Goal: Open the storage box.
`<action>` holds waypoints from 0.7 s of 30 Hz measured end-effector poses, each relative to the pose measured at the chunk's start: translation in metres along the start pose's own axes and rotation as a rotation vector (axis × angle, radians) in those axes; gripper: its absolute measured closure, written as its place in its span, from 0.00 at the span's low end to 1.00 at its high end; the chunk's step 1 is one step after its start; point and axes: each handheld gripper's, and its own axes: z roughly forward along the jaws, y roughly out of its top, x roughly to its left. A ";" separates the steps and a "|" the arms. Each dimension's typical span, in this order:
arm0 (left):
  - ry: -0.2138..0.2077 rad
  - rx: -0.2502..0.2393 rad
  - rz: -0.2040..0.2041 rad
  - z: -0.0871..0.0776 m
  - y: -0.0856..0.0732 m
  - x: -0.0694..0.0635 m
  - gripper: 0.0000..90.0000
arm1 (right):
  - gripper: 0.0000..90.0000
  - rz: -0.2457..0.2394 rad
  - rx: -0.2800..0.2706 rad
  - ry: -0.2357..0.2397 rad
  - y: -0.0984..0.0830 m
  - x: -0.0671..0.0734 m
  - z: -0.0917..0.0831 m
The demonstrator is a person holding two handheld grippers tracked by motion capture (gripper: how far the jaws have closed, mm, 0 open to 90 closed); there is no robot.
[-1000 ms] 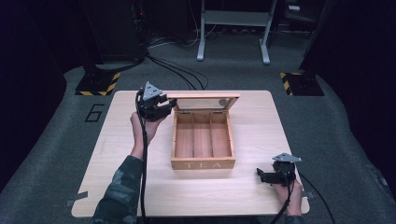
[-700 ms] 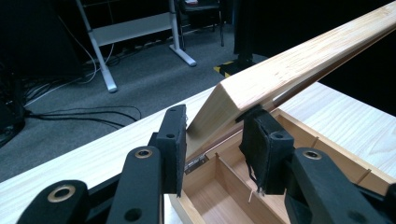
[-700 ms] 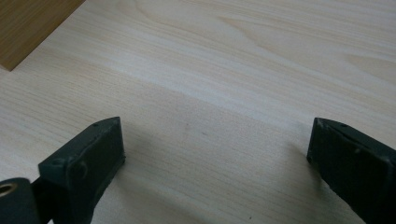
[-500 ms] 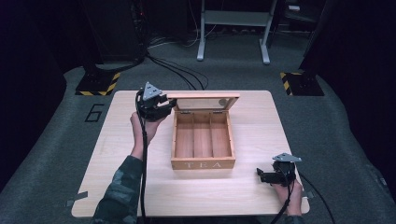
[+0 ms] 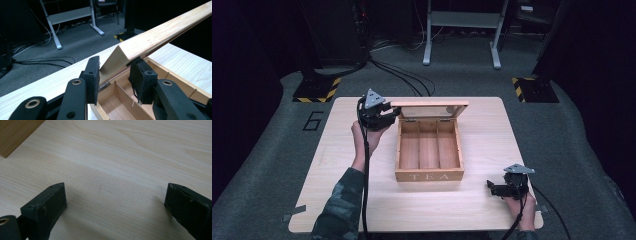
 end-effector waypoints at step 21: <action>0.028 -0.009 0.052 -0.011 -0.019 -0.016 0.67 | 0.04 -0.001 -0.001 0.000 0.000 0.000 0.000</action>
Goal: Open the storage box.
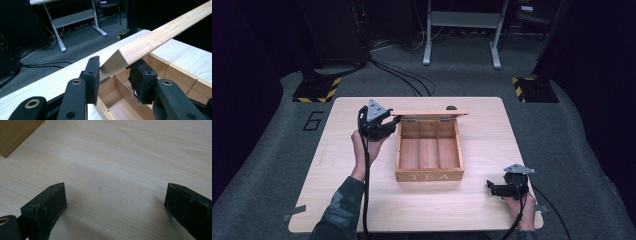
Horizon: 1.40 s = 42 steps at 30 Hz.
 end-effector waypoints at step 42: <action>0.015 -0.033 -0.028 -0.017 -0.065 -0.036 0.64 | 0.04 0.002 0.000 0.000 0.000 0.000 0.000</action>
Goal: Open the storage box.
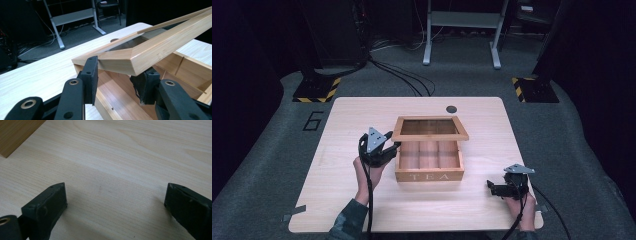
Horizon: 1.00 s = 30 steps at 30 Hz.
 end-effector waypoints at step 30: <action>-0.060 0.057 -0.069 0.003 -0.067 -0.016 0.66 | 0.04 -0.004 0.002 0.000 0.000 0.000 0.000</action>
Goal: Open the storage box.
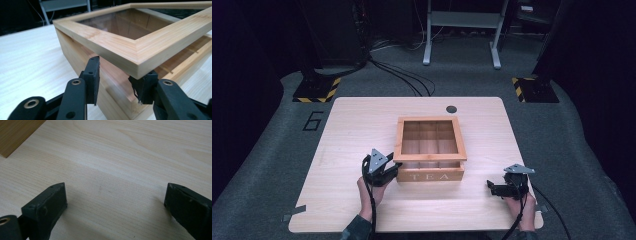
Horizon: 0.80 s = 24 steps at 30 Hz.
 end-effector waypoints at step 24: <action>-0.085 0.089 -0.056 -0.005 -0.005 0.009 0.44 | 0.05 -0.006 -0.002 0.001 0.000 0.000 0.000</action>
